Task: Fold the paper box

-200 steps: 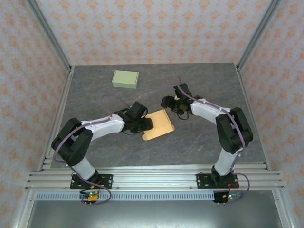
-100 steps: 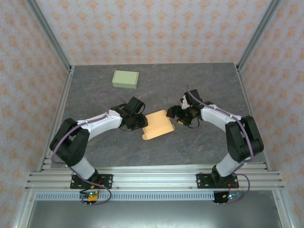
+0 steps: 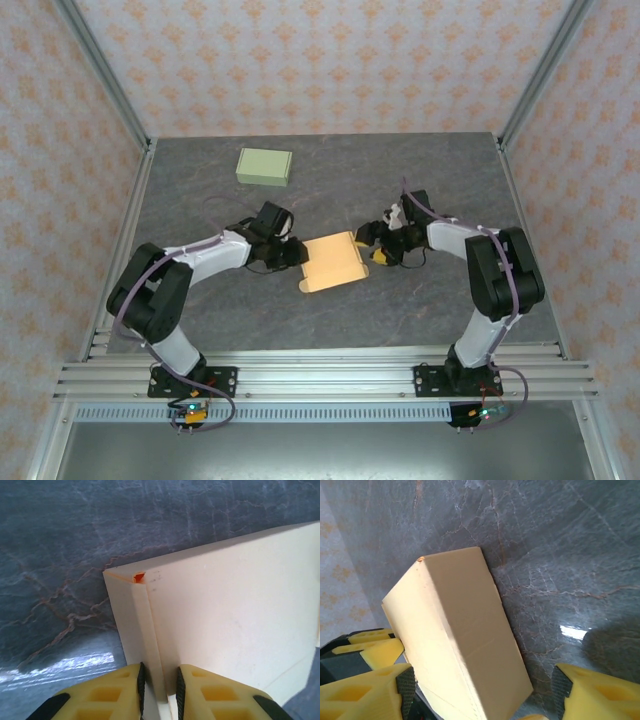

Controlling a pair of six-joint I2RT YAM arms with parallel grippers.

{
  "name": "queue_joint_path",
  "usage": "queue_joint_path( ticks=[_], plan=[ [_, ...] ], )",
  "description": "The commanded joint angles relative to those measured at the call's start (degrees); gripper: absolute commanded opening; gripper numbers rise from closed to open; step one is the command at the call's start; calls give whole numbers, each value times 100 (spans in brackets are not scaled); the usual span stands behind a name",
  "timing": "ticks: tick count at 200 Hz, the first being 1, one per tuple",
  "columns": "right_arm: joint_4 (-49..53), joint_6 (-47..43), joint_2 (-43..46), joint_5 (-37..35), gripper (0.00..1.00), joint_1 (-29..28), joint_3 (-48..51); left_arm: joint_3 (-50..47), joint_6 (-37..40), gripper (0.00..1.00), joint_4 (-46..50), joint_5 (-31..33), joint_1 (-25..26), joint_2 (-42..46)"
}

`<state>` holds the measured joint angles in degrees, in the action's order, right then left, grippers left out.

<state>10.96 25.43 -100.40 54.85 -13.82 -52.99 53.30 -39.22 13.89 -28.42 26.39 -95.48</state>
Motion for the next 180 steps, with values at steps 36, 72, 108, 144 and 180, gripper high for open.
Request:
queue_joint_path(
  ticks=[36, 72, 108, 144, 180],
  plan=[
    [-263, -170, 130, 196, 78, 66, 221, -338, 283, 21, -301, -1416, -597, -847],
    [-708, -4, 104, 517, 83, 69, 360, -578, 374, 18, -669, -1595, -790, -1027],
    [-631, -45, 36, 587, 84, 69, 300, -581, 764, 16, -270, -1396, -937, -1004],
    [-627, -50, -48, 679, 83, 64, 254, -814, 707, 14, -358, -1018, -1065, -743],
    [-850, 76, -16, 842, 83, 8, 289, -826, 667, 15, -423, -978, -1058, -800]
  ],
)
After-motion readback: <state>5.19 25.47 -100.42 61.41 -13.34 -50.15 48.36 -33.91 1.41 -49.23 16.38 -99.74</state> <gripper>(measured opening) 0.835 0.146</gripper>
